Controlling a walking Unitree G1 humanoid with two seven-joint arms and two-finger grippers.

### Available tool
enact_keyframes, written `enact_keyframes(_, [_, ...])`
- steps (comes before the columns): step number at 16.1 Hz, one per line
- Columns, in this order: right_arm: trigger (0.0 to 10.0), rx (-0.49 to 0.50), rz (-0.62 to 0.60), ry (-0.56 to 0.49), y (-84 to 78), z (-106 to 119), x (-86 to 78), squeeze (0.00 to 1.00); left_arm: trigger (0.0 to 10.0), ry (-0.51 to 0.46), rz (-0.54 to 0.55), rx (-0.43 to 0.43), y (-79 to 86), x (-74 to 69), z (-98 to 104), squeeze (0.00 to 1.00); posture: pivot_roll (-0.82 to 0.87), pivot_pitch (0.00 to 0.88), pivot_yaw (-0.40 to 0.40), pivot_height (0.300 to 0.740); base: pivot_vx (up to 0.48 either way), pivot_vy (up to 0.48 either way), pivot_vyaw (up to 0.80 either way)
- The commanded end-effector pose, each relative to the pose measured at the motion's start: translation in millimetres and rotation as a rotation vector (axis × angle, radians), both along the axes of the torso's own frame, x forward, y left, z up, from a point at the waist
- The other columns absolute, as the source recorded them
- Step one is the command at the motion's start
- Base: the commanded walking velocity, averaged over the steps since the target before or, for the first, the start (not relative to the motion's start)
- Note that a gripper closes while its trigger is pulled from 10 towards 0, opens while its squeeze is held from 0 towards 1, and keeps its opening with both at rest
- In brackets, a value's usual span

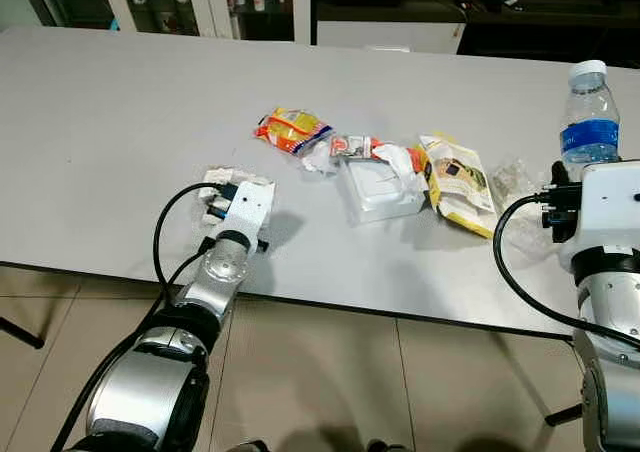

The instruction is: Picking trash to rubbish bin

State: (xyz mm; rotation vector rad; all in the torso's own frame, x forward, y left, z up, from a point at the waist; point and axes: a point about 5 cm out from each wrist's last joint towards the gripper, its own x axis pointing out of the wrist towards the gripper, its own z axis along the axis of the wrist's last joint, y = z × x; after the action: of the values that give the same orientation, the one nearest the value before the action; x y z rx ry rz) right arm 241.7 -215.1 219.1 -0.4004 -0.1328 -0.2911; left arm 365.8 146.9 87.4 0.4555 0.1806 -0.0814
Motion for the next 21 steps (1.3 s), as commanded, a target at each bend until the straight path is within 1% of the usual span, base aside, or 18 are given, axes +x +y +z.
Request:
enact_keyframes(1, [10.0,0.003,0.015,-0.018,1.1,3.6,0.4,0.00,0.0,0.232,0.031,0.038,12.5,-27.9,-48.2,0.00,-0.03,0.117,-0.004,0.740,0.000,0.000,0.00])
enact_keyframes(13, [10.0,0.003,0.015,-0.019,0.9,3.5,0.5,0.00,0.0,0.232,0.030,0.035,12.5,-28.0,-48.2,0.00,-0.03,0.117,-0.004,0.740,0.000,0.000,0.00])
enact_keyframes(14, [10.0,0.002,0.016,-0.023,0.7,3.8,2.9,0.00,0.0,0.125,0.044,0.011,11.5,-20.2,-34.1,0.00,0.00,0.110,-0.021,0.740,0.000,0.000,0.00])
enact_keyframes(15, [10.0,-0.001,0.019,-0.030,0.5,4.7,6.6,0.00,0.0,-0.048,0.052,-0.028,8.7,-8.4,-8.2,0.00,0.00,0.107,-0.025,0.740,0.000,0.000,0.00])
enact_keyframes(16, [10.0,-0.001,0.020,-0.032,0.4,5.0,7.5,0.00,0.0,-0.096,0.050,-0.038,7.4,-5.4,-0.3,0.00,0.00,0.107,-0.025,0.740,0.000,0.000,0.00])
enact_keyframes(17, [10.0,-0.002,0.021,-0.033,0.3,5.1,8.2,0.00,0.0,-0.169,0.023,-0.046,2.5,-1.1,12.6,0.00,0.01,0.105,-0.026,0.740,0.000,0.000,0.00])
enact_keyframes(18, [10.0,-0.003,0.022,-0.034,0.2,5.1,8.7,0.00,0.0,-0.223,0.001,-0.051,-1.4,1.1,21.6,0.00,0.01,0.104,-0.026,0.740,0.000,0.000,0.00])
enact_keyframes(20, [10.0,-0.005,0.026,-0.038,0.6,5.0,11.4,0.00,0.0,-0.339,-0.046,-0.075,-11.8,3.6,40.7,0.00,0.02,0.099,-0.027,0.740,0.000,0.000,0.00])
enact_keyframes(21, [10.0,-0.006,0.029,-0.040,1.0,4.7,12.4,0.00,0.0,-0.379,-0.064,-0.084,-15.8,4.3,47.7,0.00,0.02,0.097,-0.029,0.740,0.000,0.000,0.00])
